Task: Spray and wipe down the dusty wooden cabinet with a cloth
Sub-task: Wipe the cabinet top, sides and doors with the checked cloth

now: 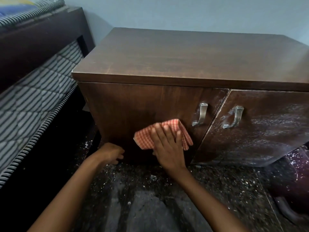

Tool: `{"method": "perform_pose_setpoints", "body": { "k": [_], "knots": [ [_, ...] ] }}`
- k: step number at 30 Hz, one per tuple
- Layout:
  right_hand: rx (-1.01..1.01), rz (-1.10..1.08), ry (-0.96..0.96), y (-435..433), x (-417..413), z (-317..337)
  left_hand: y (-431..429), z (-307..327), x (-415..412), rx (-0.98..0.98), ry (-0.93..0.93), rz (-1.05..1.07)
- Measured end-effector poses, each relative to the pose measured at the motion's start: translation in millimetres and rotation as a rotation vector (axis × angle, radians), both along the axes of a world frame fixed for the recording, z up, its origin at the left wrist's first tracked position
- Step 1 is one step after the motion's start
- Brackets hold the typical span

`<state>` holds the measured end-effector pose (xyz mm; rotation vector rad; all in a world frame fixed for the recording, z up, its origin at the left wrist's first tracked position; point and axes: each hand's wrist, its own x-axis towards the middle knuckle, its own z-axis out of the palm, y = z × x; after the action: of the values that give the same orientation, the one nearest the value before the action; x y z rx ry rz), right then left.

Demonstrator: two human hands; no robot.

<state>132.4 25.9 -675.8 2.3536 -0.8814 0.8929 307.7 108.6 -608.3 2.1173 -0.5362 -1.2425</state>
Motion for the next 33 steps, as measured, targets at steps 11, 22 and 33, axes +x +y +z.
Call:
{"method": "perform_pose_setpoints", "body": {
  "k": [11, 22, 33],
  "knots": [
    [0.106, -0.139, -0.406, 5, 21, 55, 8, -6, 11, 0.034, -0.033, -0.118],
    [0.175, -0.108, -0.574, 7, 32, 60, 10, -13, 12, 0.036, -0.033, -0.197],
    [0.445, -0.146, -0.805, 33, 42, 60, 15, -6, 14, 0.022, -0.022, -0.196]
  ]
}}
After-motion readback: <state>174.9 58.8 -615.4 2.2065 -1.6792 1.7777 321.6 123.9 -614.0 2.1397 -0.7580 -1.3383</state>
